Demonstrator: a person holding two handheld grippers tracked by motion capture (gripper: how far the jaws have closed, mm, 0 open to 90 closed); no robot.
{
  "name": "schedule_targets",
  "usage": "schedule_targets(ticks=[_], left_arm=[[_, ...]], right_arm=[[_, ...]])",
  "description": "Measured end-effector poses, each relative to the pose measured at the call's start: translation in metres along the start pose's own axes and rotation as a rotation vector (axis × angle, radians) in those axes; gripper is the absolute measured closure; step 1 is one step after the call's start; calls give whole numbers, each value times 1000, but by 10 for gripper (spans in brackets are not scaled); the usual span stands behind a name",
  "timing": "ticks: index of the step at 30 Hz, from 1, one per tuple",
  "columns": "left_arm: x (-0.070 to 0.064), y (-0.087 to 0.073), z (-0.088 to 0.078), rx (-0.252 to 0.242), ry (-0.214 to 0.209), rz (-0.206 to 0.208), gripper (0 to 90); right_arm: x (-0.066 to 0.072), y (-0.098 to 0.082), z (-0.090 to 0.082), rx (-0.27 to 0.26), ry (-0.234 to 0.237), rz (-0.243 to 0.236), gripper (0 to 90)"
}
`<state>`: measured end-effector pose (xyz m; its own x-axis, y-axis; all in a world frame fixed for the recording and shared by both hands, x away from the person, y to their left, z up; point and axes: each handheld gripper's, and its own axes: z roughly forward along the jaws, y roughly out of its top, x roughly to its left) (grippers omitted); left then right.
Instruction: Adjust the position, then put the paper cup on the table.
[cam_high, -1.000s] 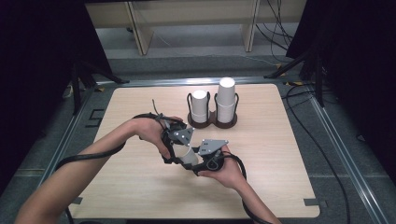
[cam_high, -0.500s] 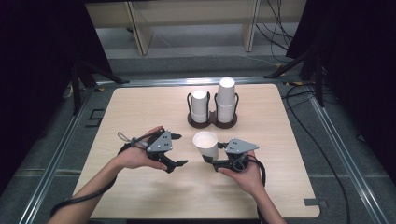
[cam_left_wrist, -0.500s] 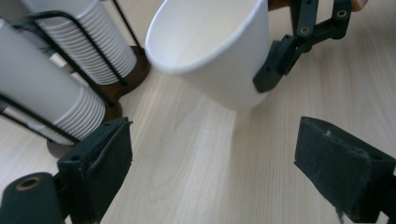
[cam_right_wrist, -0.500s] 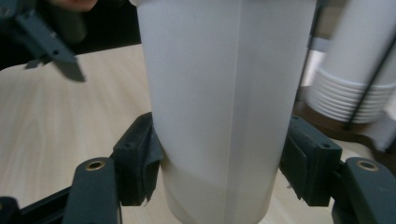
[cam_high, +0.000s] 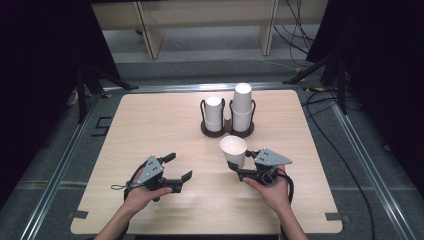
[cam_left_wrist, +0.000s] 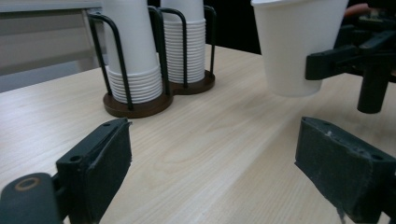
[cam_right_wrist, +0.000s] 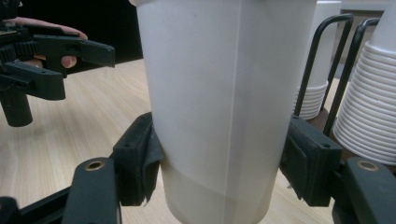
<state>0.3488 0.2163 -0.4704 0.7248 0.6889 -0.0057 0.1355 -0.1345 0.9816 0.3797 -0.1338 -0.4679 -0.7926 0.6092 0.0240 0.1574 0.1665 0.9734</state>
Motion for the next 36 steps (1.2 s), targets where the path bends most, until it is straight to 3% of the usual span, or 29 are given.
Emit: schedule_targets(ticks=[2,3,4,5,6,7,8,11,12,13,16,17,18,19,21,23,24,27,28,30,32,36], left_arm=[[0,1,0,-22,-13,-1,103],[0,2,-2,-5,-6,1,101],[0,3,-1,-22,-10,-4,100],[1,4,-3,-4,-4,1,99],[1,6,-2,-26,-5,-6,98],[2,6,-1,-38,-12,-1,97],[2,8,-2,-17,-1,2,98],[2,8,1,-39,3,-17,96],[3,8,0,-22,10,-8,96],[3,7,1,-24,11,-12,96],[3,6,6,-42,3,-36,96],[1,6,6,-23,6,-41,96],[0,7,7,-22,2,-49,96],[15,14,9,-38,51,196,96],[10,17,13,-9,-31,184,95],[3,20,17,-11,-4,148,95],[2,22,18,2,8,160,96],[-1,24,30,-8,-29,190,97],[-3,25,32,-6,-28,188,97],[-7,28,38,-5,-40,188,97],[-9,33,45,-28,-55,183,97],[-12,40,54,-21,-65,179,98]], right_arm=[[2,-1,0,6,21,35,349],[2,0,-1,-5,-4,26,349],[2,0,0,-16,5,38,349],[3,0,1,-21,12,55,349],[2,0,2,-25,14,57,349],[2,1,3,-20,-4,33,349],[3,1,4,-10,2,51,349],[1,1,11,-36,21,28,348],[2,1,12,-16,17,38,348],[3,1,15,-19,43,59,348],[4,0,18,-32,33,47,348],[5,-1,18,-26,39,60,348],[5,-2,19,-32,32,39,348],[6,-2,19,-20,47,58,348],[6,-4,20,-22,36,56,347],[6,-4,21,-35,10,41,347],[9,-4,21,-17,21,75,347],[12,-4,21,-19,14,73,347],[12,-5,21,-40,-4,41,347],[14,-6,20,-17,-3,70,347],[13,-7,21,-29,-7,64,347],[12,-8,22,-18,5,66,347]])
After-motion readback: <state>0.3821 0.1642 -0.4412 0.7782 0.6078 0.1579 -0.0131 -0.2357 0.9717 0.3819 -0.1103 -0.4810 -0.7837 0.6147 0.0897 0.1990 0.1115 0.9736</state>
